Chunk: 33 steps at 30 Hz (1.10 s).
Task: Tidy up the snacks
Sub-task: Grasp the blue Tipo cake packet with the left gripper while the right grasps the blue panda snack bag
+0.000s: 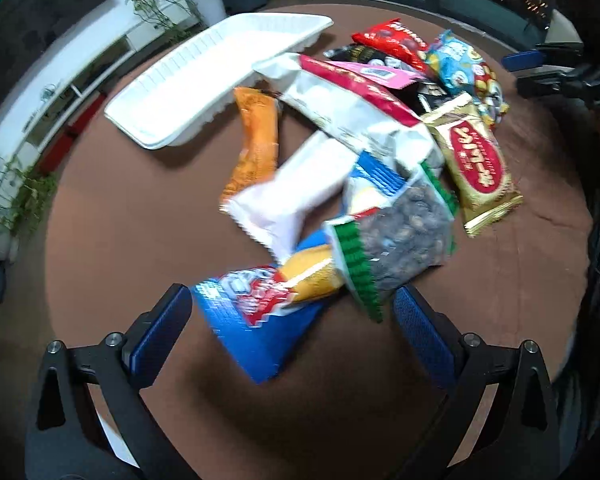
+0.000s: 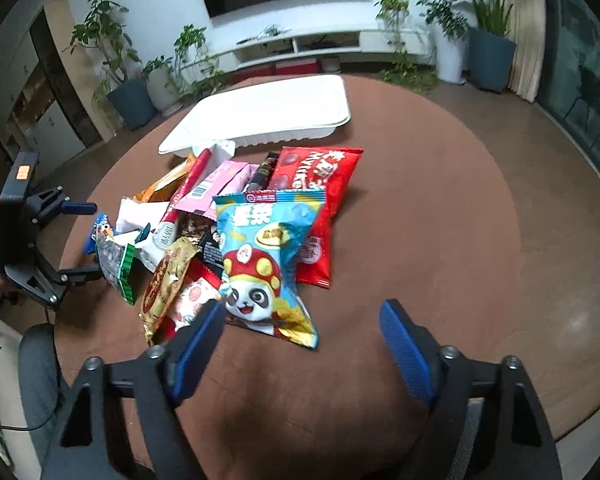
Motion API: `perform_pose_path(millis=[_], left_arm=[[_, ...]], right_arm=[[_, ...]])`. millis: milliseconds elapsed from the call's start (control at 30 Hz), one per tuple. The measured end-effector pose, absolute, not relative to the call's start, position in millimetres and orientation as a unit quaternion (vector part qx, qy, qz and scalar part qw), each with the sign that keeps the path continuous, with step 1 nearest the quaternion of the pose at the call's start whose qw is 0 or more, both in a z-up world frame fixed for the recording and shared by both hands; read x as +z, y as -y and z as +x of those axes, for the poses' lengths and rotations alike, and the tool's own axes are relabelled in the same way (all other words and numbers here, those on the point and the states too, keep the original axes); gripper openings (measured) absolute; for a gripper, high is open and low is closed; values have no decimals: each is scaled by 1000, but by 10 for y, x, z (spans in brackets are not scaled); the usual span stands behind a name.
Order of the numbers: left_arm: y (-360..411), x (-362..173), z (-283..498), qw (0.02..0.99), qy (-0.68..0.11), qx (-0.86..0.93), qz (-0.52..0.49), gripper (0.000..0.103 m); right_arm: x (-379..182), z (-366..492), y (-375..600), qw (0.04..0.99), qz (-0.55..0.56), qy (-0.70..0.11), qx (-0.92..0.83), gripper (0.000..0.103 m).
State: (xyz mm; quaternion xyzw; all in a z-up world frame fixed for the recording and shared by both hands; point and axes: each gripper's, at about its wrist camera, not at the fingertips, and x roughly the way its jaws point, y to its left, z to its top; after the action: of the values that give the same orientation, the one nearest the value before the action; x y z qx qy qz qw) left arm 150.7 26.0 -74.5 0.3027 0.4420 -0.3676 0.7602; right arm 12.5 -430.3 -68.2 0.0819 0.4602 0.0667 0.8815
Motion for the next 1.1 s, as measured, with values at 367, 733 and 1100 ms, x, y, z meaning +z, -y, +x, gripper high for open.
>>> perform_pose_path(millis=[367, 733, 1100], left_arm=[[-263, -721, 1097, 718, -473, -451, 240, 100], [-462, -331, 1186, 769, -443, -403, 221, 100], [-251, -671, 1514, 694, -478, -432, 321, 72]], right_arm=[[-824, 515, 4111, 864, 97, -482, 105, 66], [-900, 476, 4081, 865, 92, -477, 120, 44], [-928, 394, 4118, 861, 110, -478, 133, 41]])
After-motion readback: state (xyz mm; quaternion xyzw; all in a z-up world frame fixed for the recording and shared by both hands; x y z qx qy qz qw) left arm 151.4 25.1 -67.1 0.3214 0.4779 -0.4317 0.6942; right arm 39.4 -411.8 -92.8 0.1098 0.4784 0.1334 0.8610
